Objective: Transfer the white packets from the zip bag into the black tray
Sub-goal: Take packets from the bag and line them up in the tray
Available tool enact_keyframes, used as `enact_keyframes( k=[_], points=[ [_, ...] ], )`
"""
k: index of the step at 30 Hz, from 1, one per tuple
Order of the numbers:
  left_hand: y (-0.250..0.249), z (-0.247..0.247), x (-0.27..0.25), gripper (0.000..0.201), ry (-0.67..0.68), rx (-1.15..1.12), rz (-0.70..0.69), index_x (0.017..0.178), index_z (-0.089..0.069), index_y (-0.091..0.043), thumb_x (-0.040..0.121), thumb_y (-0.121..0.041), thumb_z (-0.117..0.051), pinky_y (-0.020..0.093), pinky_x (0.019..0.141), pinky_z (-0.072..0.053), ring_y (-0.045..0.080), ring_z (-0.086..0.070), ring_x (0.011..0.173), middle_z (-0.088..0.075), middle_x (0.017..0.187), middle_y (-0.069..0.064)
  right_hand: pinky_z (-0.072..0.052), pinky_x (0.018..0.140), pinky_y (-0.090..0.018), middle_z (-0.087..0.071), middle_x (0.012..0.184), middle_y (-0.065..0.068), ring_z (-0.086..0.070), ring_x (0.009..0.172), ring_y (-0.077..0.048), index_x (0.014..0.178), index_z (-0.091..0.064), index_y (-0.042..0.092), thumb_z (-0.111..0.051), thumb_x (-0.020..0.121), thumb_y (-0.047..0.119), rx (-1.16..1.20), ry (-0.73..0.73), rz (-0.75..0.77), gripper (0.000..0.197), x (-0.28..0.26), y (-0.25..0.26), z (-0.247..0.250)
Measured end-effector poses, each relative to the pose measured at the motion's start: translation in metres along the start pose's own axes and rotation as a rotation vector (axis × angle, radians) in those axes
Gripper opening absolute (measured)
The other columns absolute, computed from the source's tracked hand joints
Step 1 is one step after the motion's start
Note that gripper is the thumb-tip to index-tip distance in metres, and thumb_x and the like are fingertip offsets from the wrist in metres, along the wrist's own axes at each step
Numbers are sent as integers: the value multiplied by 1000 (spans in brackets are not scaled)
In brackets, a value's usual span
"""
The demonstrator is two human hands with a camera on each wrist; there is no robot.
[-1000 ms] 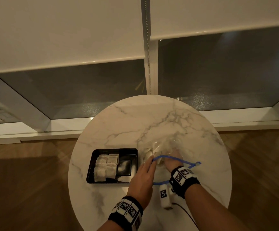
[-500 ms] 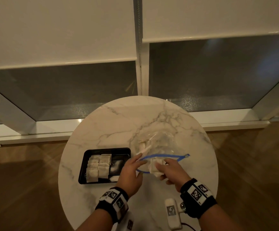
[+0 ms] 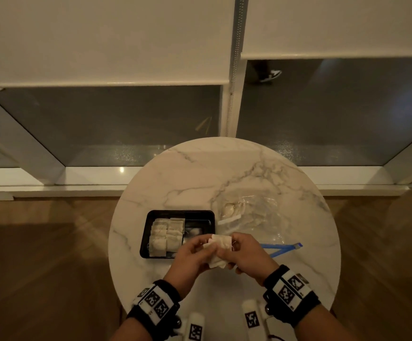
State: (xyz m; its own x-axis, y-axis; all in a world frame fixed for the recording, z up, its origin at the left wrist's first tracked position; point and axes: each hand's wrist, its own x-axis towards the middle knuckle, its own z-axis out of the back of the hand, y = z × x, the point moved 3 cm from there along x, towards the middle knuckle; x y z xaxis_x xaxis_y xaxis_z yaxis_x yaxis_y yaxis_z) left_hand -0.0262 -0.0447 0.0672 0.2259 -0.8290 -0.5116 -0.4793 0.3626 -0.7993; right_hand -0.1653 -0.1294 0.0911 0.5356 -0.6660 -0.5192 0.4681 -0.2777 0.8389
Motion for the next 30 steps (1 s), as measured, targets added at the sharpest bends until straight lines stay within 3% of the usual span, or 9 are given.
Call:
enact_keyframes(
  k=[2,6,9,16,19,21,24,27,30],
  points=[
    [1,13,-1,32,-9,14,-23,122,-63,-3,91,-10,-67,41,85,-58,36,-69,105,-71,115,22,-47,48,-24,-73,85,-18,-63,61,-14,98,-64,9,-74,87,25,-24,-25,18,22,3,4,-13],
    [1,44,-4,28,-35,-21,-37,121,-63,-3,93,-6,-64,42,86,-58,35,-70,102,-71,113,23,-47,51,-25,-71,77,-7,-63,63,-13,98,-67,13,-68,92,29,5,10,50,16,7,13,-36],
    [1,65,-7,30,-34,-35,-22,122,-61,0,93,-4,-65,41,86,-58,36,-69,104,-71,112,23,-46,52,-23,-69,80,-12,-62,66,-14,95,-68,11,-58,98,27,5,-5,46,19,12,17,-51],
    [11,116,-14,34,-56,-101,33,125,-61,1,91,-2,-65,47,99,-53,39,-65,113,-71,115,22,-49,55,-23,-73,83,-11,-65,69,-14,87,-73,13,-63,95,22,59,-63,19,16,30,23,-94],
    [11,136,-17,30,-93,-132,44,122,-63,2,92,0,-63,42,90,-57,38,-68,108,-72,113,22,-54,59,-28,-72,78,-7,-67,70,-14,88,-72,11,-63,94,17,121,-142,4,12,45,20,-105],
    [12,152,-19,25,-143,-151,47,118,-64,2,93,1,-61,37,77,-62,36,-69,100,-71,111,25,-56,63,-31,-72,77,-6,-67,70,-13,93,-70,9,-62,95,14,178,-172,-31,10,57,15,-111],
    [12,171,-20,19,-215,-186,57,112,-65,2,94,3,-59,32,66,-60,38,-68,97,-70,112,28,-55,61,-27,-71,83,-10,-67,72,-15,98,-67,8,-58,98,13,209,-233,-70,10,76,5,-115],
    [10,186,-20,16,-283,-189,45,107,-65,-3,94,4,-58,28,60,-59,28,-73,82,-72,104,22,-56,61,-29,-69,84,-13,-64,70,-17,95,-65,12,-56,98,13,84,-231,-65,10,94,-5,-116],
    [9,198,-19,16,-331,-149,35,107,-64,-5,95,4,-57,23,56,-57,18,-74,69,-71,101,17,-53,60,-30,-67,77,-8,-62,65,-15,91,-64,20,-58,96,15,-198,-171,-23,10,111,-17,-118]
  ],
)
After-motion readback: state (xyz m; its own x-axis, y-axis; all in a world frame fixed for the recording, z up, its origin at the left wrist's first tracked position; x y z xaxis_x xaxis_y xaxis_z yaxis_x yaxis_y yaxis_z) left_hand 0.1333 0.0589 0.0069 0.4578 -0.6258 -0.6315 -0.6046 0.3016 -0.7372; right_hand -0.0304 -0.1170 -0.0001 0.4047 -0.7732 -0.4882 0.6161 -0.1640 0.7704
